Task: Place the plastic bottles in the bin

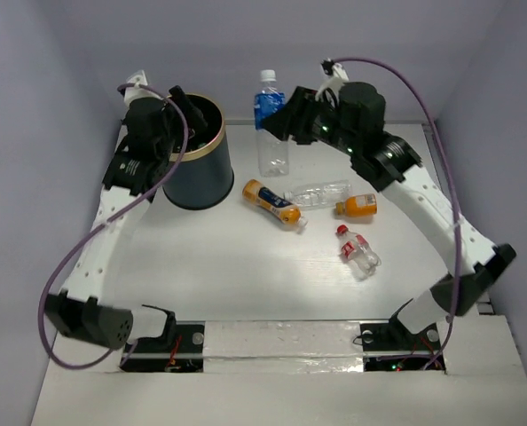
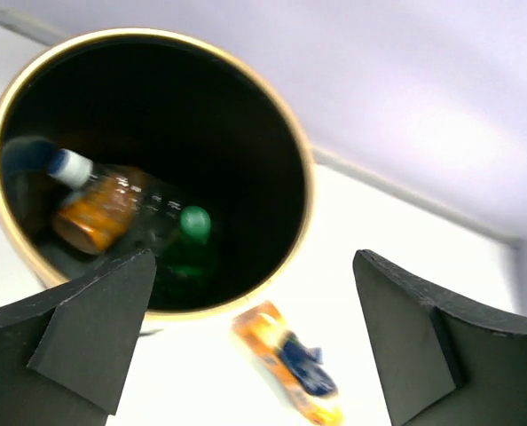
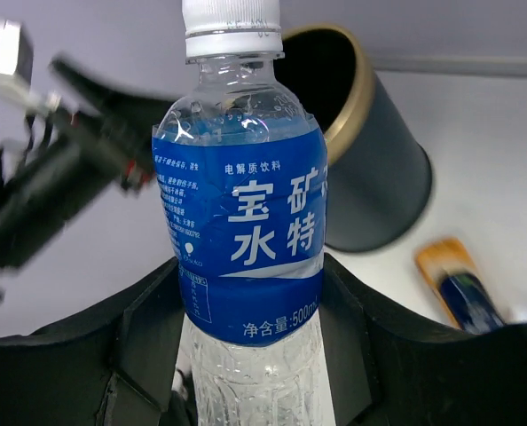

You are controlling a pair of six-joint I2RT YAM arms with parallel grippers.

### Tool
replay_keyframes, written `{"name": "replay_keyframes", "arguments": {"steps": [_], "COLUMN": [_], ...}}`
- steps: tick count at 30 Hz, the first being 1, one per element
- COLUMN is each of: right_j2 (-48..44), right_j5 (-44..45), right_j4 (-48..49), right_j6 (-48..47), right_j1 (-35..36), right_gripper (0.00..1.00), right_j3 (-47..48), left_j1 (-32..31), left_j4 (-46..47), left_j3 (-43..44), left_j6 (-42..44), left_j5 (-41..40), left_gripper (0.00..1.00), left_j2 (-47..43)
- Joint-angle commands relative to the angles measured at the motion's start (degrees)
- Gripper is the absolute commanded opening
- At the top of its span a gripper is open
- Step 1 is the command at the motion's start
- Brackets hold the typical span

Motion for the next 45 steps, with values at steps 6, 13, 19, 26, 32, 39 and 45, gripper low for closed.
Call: {"name": "replay_keyframes", "arguments": {"steps": [6, 13, 19, 26, 32, 39, 45], "right_j2": [21.05, 38.44, 47.95, 53.06, 49.82, 43.32, 22.16], "right_j5": [1.78, 8.20, 15.49, 19.72, 22.70, 25.08, 27.02], "right_j4": [18.16, 22.46, 27.13, 28.98, 27.22, 23.97, 25.98], "right_j6": [8.64, 10.58, 8.03, 1.98, -6.90, -11.56, -9.64], "right_j1": [3.50, 4.03, 5.09, 6.84, 9.91, 10.62, 10.62], "right_gripper": [0.55, 0.54, 0.56, 0.58, 0.92, 1.00, 0.44], "right_j3": [22.70, 40.55, 46.71, 51.20, 45.15, 40.22, 16.70], "left_j1": [-0.02, -0.55, -1.25, -2.49, -2.49, -2.49, -7.92], "left_j4": [3.51, -3.78, -7.03, -11.08, -9.69, -4.94, 2.70], "left_j3": [-14.74, -26.43, -35.66, -39.09, -41.55, -44.45, -47.27], "left_j6": [-9.76, -12.74, -15.74, -17.15, -17.41, -19.78, -23.38], "left_j5": [7.85, 8.38, 10.84, 12.33, 15.30, 20.59, 20.69], "left_gripper": [0.53, 0.09, 0.08, 0.20, 0.54, 0.75, 0.75], "left_j2": [-20.90, -31.36, -37.08, -40.69, -41.22, -38.23, -32.09]}}
